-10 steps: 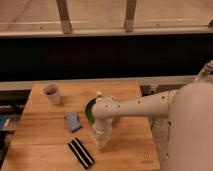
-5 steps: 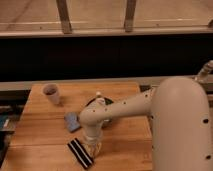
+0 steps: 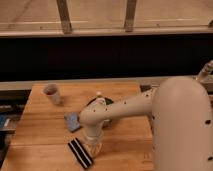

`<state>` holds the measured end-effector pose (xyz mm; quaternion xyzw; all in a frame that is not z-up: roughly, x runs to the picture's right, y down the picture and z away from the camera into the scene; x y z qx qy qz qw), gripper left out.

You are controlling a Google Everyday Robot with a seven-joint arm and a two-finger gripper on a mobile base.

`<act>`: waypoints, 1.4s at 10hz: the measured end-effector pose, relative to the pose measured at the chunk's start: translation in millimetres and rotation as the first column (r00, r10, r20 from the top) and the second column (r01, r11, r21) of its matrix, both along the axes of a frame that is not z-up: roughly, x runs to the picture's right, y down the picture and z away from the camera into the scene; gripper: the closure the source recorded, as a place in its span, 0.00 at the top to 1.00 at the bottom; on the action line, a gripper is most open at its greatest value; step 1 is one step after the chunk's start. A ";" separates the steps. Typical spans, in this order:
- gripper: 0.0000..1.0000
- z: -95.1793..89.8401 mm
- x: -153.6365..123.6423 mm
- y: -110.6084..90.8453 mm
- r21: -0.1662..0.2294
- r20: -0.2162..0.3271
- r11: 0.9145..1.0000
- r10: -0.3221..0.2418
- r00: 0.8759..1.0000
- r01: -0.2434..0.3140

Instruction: Push the eraser across the table

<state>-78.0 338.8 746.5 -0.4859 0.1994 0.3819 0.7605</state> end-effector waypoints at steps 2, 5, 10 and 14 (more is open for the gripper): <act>0.00 -2.6 -9.3 2.7 -0.004 0.024 1.000 -0.013 1.000 0.014; 0.00 -2.5 -9.3 2.6 -0.004 0.024 1.000 -0.014 1.000 0.014; 0.00 -1.3 -14.4 5.3 -0.022 0.050 0.999 -0.029 0.998 0.030; 0.00 -3.6 -14.4 2.9 -0.020 0.054 0.999 -0.035 0.998 0.036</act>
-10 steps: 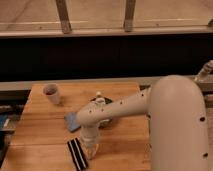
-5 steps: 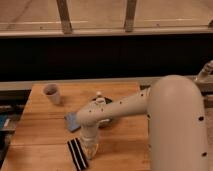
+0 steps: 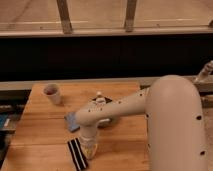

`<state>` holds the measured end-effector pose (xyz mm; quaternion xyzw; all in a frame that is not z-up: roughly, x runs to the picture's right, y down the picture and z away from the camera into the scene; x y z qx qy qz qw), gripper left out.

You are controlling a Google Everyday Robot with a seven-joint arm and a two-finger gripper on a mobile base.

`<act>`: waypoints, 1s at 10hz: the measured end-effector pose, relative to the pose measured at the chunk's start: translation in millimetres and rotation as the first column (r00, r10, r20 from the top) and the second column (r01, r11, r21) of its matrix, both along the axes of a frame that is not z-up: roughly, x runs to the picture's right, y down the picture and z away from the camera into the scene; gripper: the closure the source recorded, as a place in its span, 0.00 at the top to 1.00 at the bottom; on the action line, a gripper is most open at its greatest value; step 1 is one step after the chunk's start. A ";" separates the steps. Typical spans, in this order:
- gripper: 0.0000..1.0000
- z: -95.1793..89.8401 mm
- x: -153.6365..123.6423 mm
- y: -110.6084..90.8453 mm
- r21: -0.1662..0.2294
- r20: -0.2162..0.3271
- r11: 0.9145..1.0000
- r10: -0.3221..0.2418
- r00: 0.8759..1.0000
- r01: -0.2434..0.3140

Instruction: Push the eraser across the table

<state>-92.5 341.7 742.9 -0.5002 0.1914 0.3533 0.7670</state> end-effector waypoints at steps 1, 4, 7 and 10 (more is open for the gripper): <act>0.00 -4.0 -8.9 -0.6 0.010 0.022 1.000 -0.022 1.000 0.021; 0.00 -5.9 -11.9 -0.7 0.014 0.031 0.999 -0.032 0.999 0.031; 0.00 -7.5 -12.7 -1.9 0.024 0.034 0.999 -0.042 0.999 0.041; 0.00 -25.3 -54.4 -11.7 0.071 0.089 0.993 -0.098 0.991 0.092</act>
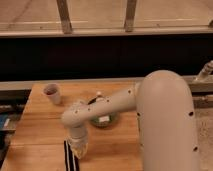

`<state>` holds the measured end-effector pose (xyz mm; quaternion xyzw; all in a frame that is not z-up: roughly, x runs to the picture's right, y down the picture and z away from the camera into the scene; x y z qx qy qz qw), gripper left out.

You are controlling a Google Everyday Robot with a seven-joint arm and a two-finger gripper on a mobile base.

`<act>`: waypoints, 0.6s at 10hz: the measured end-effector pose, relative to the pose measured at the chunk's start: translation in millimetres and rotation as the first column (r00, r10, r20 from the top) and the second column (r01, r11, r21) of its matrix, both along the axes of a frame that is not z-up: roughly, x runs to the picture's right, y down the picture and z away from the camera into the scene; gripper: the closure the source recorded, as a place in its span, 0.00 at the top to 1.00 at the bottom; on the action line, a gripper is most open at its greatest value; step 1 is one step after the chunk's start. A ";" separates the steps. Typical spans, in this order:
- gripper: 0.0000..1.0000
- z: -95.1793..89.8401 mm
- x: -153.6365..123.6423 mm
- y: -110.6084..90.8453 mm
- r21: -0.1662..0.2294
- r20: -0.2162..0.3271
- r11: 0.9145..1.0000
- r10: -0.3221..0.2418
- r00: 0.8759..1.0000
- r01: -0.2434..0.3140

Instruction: Push the eraser across the table

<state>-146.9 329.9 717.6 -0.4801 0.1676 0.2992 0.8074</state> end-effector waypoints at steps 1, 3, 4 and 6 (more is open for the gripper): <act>0.00 -9.0 -19.5 0.0 0.015 0.029 0.999 -0.029 0.999 0.029; 0.00 -24.6 -46.3 3.1 0.036 0.082 0.996 -0.082 0.993 0.079; 0.00 -26.4 -52.2 3.2 0.042 0.097 0.995 -0.096 0.991 0.093; 0.00 -32.6 -65.7 3.7 0.069 0.134 0.990 -0.128 0.983 0.120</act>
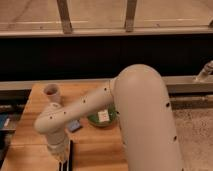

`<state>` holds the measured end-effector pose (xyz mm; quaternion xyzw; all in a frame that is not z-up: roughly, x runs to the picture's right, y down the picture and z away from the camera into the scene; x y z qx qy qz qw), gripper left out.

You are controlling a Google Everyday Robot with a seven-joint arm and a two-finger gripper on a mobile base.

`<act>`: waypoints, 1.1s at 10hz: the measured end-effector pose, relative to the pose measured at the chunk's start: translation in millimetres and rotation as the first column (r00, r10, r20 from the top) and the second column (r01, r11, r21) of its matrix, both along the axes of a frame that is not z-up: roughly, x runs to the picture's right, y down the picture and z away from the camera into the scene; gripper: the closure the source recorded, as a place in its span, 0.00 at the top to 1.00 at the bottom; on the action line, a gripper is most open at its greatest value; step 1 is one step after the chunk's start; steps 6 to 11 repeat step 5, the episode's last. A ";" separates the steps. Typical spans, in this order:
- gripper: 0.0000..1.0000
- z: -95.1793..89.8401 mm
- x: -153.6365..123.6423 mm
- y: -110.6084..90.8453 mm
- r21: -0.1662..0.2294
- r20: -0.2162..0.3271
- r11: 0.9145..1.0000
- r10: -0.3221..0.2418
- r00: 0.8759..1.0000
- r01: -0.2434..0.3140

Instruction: Push the eraser across the table

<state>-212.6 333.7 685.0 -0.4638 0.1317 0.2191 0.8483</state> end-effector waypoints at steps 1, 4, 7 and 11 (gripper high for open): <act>0.00 1.3 2.7 0.4 0.000 -0.006 1.000 -0.002 1.000 0.002; 0.14 1.3 0.5 0.5 0.001 -0.003 1.000 0.004 1.000 -0.004; 0.24 1.7 1.6 -0.1 0.001 -0.005 1.000 0.006 1.000 -0.006; 0.24 1.7 1.6 -0.1 0.001 -0.005 1.000 0.006 1.000 -0.006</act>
